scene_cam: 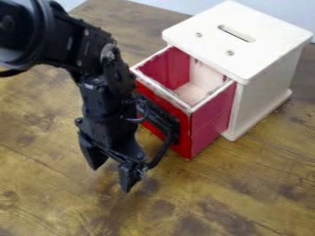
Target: Close the drawer
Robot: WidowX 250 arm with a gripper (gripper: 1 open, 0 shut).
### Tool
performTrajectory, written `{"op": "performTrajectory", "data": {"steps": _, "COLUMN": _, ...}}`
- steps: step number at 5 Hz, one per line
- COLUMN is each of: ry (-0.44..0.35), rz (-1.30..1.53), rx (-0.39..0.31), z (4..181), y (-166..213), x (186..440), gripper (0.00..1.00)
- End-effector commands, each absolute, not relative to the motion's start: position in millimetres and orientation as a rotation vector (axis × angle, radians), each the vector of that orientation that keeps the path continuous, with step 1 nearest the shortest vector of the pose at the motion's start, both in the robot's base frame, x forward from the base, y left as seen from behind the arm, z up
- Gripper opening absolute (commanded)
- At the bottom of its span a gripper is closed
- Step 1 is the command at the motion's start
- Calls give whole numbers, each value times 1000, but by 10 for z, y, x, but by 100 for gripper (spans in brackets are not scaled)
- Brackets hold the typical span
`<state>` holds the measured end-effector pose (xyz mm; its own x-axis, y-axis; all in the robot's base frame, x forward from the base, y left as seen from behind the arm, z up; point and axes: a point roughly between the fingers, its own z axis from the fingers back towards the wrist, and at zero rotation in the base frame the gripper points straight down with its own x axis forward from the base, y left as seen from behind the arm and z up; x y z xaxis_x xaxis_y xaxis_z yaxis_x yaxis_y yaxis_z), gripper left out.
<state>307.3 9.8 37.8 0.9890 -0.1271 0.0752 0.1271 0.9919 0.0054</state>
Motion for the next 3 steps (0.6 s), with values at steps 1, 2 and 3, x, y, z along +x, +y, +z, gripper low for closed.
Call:
{"op": "performTrajectory", "data": {"steps": 1, "ry": -255, "rz": -93, "rx": 0, "z": 761, "y": 106, "x": 3502, "gripper": 100}}
{"op": "performTrajectory", "data": {"steps": 2, "ry": -209, "rz": -111, "rx": -12, "z": 723, "y": 79, "x": 3566, "gripper": 100}}
{"op": "performTrajectory", "data": {"steps": 3, "ry": -190, "rz": -121, "rx": -12, "z": 708, "y": 134, "x": 3616, "gripper": 100}}
